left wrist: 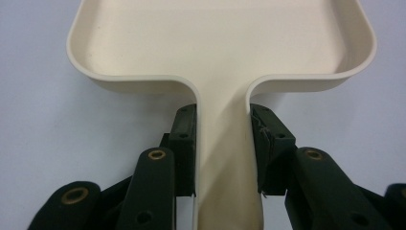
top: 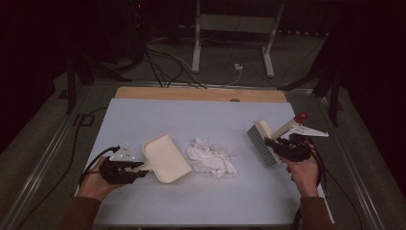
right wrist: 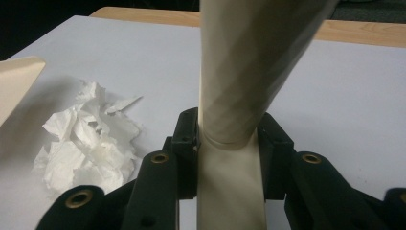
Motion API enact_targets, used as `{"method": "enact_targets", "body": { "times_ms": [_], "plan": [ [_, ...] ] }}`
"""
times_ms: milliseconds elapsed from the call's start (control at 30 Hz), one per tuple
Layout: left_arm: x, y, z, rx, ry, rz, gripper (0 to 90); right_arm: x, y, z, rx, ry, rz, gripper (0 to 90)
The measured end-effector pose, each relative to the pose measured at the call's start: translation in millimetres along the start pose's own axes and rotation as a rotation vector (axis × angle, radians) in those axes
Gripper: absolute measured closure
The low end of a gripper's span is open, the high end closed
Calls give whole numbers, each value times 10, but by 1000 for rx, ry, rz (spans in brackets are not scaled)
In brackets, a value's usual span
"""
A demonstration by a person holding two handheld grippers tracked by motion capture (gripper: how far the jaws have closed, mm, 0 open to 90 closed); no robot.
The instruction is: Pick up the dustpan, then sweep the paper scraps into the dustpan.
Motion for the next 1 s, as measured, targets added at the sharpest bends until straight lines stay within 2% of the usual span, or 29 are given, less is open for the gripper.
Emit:
{"method": "enact_targets", "body": {
  "times_ms": [267, 867, 1000],
  "plan": [
    [40, -32, 55, -11, -41, -34, 671, 2, -6, -14, 2, 2, -2, 673],
    [60, -199, 92, -32, -75, -108, 670, -3, -13, -4, -4, -13, -4, 673],
    [53, -257, 105, -28, -91, -144, 670, -7, -22, -9, -5, -12, -8, 673]
  ]
}}
Point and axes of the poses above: each handheld gripper's, and its own axes: y roughly backward along the jaws, x roughly out of its top, z roughly to its right, the point moved 7 cm from there along -y, roughly forward along the jaws, and after that the axes turned 6 degrees about -z, right-handed, at the moved point
